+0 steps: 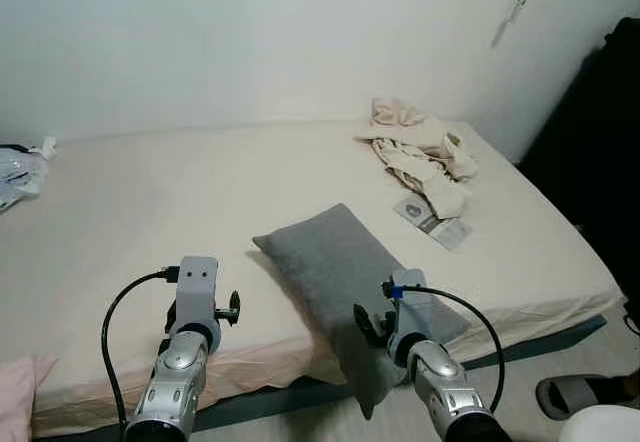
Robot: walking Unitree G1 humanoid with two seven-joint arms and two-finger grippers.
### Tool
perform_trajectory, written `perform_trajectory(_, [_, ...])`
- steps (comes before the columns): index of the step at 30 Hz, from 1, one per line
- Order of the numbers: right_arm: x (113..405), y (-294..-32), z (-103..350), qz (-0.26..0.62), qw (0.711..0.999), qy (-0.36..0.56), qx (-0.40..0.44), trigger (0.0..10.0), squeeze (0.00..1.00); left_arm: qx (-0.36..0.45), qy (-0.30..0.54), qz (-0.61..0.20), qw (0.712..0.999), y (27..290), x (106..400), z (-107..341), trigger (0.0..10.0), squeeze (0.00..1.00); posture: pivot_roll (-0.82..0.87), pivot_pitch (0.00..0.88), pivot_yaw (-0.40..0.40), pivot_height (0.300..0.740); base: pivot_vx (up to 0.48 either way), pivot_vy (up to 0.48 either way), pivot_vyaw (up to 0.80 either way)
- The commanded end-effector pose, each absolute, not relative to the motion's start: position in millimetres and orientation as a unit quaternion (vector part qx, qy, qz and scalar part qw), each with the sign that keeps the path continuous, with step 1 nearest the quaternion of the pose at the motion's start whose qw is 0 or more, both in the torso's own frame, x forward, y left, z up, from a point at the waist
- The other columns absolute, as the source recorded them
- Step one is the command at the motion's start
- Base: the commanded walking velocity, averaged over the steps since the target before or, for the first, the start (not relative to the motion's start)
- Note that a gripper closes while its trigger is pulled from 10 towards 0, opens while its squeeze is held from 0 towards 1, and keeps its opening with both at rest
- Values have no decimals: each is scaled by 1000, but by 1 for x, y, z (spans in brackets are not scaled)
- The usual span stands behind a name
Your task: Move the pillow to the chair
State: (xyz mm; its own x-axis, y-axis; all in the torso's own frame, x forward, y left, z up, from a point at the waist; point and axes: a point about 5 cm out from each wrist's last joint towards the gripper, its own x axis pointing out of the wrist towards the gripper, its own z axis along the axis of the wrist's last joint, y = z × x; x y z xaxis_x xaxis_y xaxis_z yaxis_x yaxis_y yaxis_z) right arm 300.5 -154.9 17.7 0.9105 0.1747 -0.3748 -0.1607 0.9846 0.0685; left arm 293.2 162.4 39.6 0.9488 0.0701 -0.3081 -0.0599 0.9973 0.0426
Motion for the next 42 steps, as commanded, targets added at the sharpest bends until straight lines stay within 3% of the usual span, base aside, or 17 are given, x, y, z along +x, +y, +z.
perform_trajectory(1, [305, -162, 25, 69, 982, 173, 21, 10000, 0, 9, 156, 29, 987, 159, 293, 39, 10000, 0, -70, 74, -54, 740, 0, 0, 0])
perform_trajectory(26, [320, -174, 43, 63, 986, 152, 26, 10000, 0, -5, 156, -1, 988, 152, 303, 44, 10000, 0, -76, 80, -56, 671, 0, 0, 0])
perform_trajectory(42, [314, -169, 40, 69, 986, 146, 45, 10000, 0, -4, 164, -12, 986, 149, 300, 42, 10000, 0, -72, 90, -51, 631, 0, 0, 0])
